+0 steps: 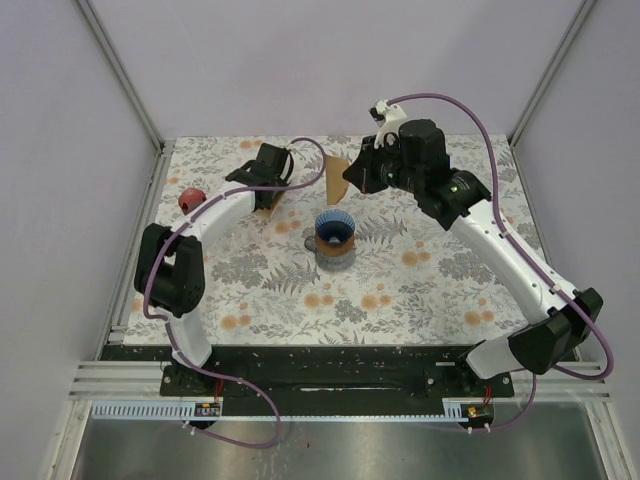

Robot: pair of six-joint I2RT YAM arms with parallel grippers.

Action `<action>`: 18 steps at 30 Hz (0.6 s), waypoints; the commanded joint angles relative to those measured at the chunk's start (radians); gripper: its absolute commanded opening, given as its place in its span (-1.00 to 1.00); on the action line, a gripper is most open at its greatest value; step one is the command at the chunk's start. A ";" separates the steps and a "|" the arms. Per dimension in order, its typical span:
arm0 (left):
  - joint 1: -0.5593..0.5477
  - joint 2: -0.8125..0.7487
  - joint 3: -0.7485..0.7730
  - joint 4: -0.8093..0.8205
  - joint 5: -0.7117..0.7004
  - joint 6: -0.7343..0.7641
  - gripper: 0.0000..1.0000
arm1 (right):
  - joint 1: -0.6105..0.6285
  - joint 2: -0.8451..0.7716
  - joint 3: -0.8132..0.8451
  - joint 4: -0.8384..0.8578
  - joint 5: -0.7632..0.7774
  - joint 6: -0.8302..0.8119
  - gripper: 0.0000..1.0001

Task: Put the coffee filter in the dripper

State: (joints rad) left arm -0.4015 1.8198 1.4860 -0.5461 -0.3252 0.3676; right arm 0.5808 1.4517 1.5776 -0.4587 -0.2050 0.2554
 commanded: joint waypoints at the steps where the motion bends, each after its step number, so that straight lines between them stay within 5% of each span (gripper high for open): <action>1: -0.055 -0.017 -0.072 0.136 -0.167 0.135 -1.00 | -0.013 -0.039 -0.004 0.002 0.006 -0.005 -1.00; 4: -0.066 -0.020 -0.095 0.170 -0.192 0.162 -0.89 | -0.013 -0.037 -0.005 0.003 0.006 -0.008 -1.00; 10: -0.046 -0.039 -0.046 0.068 -0.051 0.110 0.24 | -0.022 -0.036 0.007 -0.024 0.013 -0.012 -1.00; 18: -0.013 -0.238 0.026 -0.020 0.372 0.071 0.54 | -0.047 -0.056 0.013 -0.035 0.036 0.057 -1.00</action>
State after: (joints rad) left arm -0.4168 1.7638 1.4380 -0.5549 -0.2264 0.4564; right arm 0.5491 1.4483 1.5700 -0.5003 -0.1947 0.2657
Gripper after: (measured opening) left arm 0.743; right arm 0.018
